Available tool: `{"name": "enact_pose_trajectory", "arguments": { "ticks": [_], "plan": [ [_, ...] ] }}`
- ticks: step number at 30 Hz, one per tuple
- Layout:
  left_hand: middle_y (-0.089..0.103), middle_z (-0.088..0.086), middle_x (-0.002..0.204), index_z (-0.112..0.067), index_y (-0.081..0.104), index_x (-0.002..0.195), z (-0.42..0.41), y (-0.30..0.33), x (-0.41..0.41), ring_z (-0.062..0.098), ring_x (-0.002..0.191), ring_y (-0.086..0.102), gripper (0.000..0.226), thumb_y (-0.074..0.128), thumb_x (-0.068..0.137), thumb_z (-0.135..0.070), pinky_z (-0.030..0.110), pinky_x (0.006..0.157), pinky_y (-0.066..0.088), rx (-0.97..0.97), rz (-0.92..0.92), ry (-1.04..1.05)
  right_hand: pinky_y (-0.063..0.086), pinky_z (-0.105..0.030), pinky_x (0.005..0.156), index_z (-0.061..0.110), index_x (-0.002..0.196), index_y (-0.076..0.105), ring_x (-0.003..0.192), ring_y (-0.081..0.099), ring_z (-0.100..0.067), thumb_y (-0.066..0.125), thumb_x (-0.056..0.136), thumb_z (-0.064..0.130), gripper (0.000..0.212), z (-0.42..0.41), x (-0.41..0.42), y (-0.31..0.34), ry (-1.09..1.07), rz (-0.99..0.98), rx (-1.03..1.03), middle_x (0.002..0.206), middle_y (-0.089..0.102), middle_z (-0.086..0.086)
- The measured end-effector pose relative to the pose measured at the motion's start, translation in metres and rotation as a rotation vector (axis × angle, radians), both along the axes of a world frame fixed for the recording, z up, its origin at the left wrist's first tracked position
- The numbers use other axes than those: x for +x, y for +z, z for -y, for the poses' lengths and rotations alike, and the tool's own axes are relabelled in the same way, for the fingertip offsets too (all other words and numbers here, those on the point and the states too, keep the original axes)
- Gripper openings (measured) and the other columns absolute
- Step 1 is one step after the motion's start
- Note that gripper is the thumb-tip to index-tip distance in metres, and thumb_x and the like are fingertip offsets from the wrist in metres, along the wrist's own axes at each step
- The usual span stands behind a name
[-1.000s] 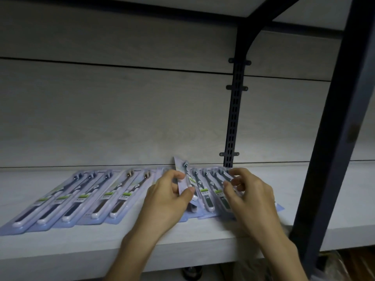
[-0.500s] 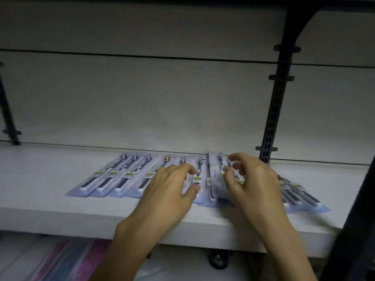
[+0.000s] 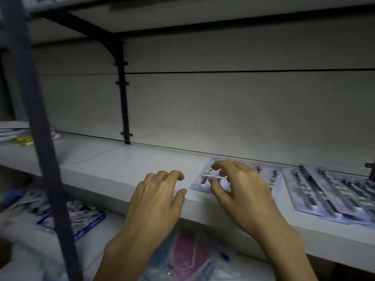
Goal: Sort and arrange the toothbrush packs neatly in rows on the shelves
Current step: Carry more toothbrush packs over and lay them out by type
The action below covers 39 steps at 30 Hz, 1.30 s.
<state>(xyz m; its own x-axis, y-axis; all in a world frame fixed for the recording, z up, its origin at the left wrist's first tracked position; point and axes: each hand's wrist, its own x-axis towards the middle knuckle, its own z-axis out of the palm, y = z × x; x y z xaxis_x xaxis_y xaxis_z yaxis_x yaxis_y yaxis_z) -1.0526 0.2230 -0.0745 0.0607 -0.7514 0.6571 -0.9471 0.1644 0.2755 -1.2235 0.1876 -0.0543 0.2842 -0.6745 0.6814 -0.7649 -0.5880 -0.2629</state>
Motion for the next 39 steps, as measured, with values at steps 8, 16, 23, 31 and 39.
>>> {"name": "enact_pose_trajectory", "arguments": {
  "ticks": [8,16,23,31,39],
  "plan": [
    [0.06,-0.011,0.109,-0.03,0.056,0.115,-0.072,-0.002,0.176,0.013,0.104,0.05,0.025,0.054,0.091,-0.036,0.028,0.084,0.04,-0.001,-0.033,0.14,0.047,-0.032,0.082,0.026,0.122,0.056,0.098,0.057,-0.019,0.052,0.093,0.037,0.032,-0.046,0.173,-0.011,0.134,0.037,0.022,0.108,0.063,0.002],
    [0.056,-0.014,0.116,-0.033,0.054,0.117,-0.145,-0.028,0.33,0.01,0.109,0.048,0.026,0.05,0.092,-0.038,0.029,0.092,0.041,0.084,-0.102,0.318,0.051,-0.039,0.079,0.025,0.116,0.058,0.096,0.06,-0.018,0.054,0.09,0.037,0.029,-0.087,0.332,-0.052,0.259,0.123,0.138,0.103,0.064,0.005],
    [0.063,-0.009,0.111,-0.028,0.061,0.114,-0.157,-0.04,0.423,0.016,0.106,0.053,0.024,0.055,0.091,-0.034,0.027,0.081,0.038,0.013,-0.12,0.437,0.051,-0.038,0.077,0.023,0.116,0.059,0.095,0.059,-0.021,0.055,0.091,0.035,0.028,-0.091,0.437,-0.054,0.312,0.036,0.153,0.102,0.065,0.002],
    [0.067,-0.004,0.089,-0.023,0.066,0.097,-0.116,-0.044,0.52,0.021,0.082,0.06,0.018,0.055,0.084,-0.03,0.03,0.066,0.044,-0.037,-0.061,0.456,0.051,-0.038,0.078,0.026,0.115,0.059,0.095,0.058,-0.017,0.054,0.091,0.037,0.028,-0.05,0.531,-0.045,0.365,0.094,0.112,0.099,0.064,0.004],
    [0.067,-0.007,0.091,-0.023,0.066,0.1,-0.039,-0.019,0.614,0.02,0.079,0.06,0.022,0.055,0.082,-0.031,0.031,0.066,0.045,-0.083,-0.004,0.386,0.047,-0.031,0.075,0.029,0.114,0.059,0.091,0.058,-0.013,0.058,0.09,0.035,0.025,0.022,0.613,-0.031,0.315,0.179,0.107,0.096,0.063,0.009]
  ]
}}
